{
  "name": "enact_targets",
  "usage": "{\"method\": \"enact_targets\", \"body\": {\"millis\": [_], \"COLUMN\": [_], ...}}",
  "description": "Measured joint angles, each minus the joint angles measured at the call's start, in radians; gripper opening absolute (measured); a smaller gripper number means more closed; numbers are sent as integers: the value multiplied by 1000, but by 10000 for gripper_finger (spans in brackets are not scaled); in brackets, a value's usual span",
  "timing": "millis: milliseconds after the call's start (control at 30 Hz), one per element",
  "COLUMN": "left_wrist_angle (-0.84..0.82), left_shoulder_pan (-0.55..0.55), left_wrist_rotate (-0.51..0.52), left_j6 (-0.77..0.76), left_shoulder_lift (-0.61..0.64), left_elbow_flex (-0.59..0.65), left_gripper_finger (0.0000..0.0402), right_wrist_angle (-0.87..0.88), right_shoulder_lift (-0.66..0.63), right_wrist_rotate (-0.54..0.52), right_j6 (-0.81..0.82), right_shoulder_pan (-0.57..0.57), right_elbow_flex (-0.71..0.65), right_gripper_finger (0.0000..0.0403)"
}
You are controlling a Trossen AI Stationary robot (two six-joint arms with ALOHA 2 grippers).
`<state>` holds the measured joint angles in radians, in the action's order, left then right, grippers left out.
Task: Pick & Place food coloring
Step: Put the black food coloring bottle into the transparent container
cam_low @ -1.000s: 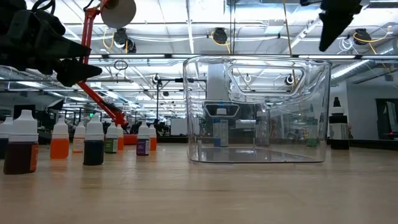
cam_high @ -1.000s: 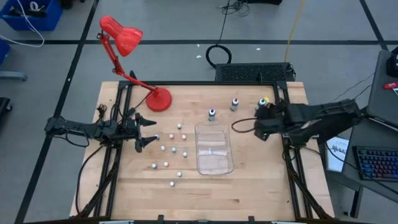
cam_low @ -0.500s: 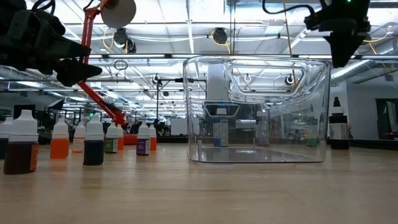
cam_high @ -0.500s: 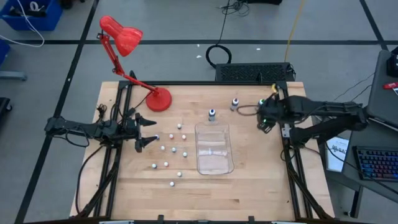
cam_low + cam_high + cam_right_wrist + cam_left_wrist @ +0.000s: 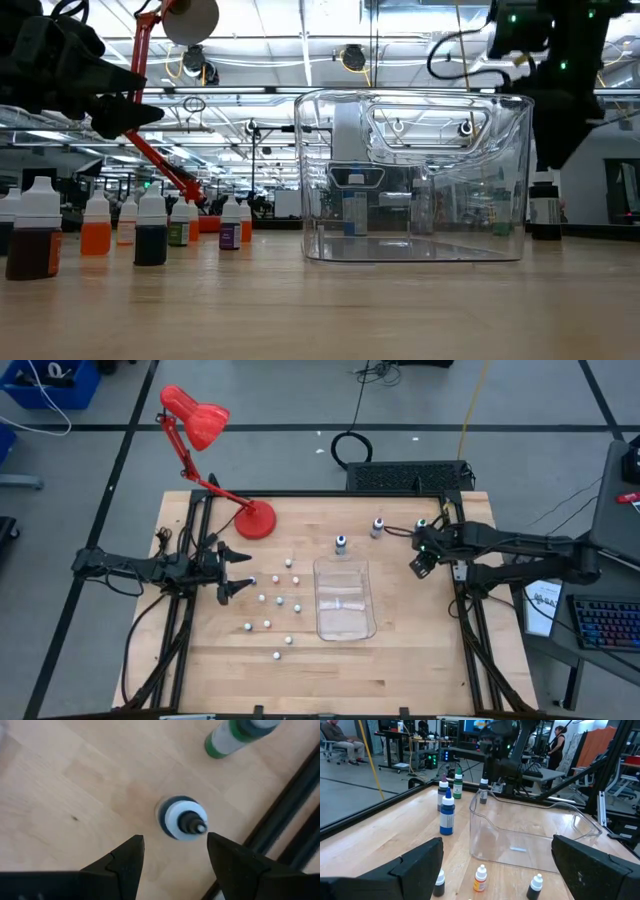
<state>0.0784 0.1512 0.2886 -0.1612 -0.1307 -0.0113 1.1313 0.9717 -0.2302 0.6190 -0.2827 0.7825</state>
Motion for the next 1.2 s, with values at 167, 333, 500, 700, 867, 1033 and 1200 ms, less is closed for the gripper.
{"method": "enact_targets", "body": {"millis": [167, 333, 500, 700, 867, 1033, 1200], "left_wrist_angle": [0, 0, 0, 0, 0, 0, 0], "left_shoulder_pan": [0, 0, 0, 0, 0, 0, 0], "left_wrist_rotate": [0, 0, 0, 0, 0, 0, 0], "left_j6": [0, 0, 0, 0, 0, 0, 0], "left_shoulder_lift": [0, 0, 0, 0, 0, 0, 0], "left_elbow_flex": [0, 0, 0, 0, 0, 0, 0], "left_gripper_finger": [365, 365, 365, 365, 365, 365, 365], "right_wrist_angle": [-48, -91, -113, -126, -147, -144, -142], "right_shoulder_lift": [14, 14, 14, 14, 14, 14, 14], "right_wrist_rotate": [0, 1, 44, 51, 51, 50, 49], "right_j6": [-41, -83, -111, -112, -116, -116, -126], "right_shoulder_pan": [-40, -72, -100, -111, -111, -111, -111], "right_elbow_flex": [-50, -51, -51, -51, -51, -51, -51], "right_gripper_finger": [206, 206, 205, 205, 205, 188, 163]}}
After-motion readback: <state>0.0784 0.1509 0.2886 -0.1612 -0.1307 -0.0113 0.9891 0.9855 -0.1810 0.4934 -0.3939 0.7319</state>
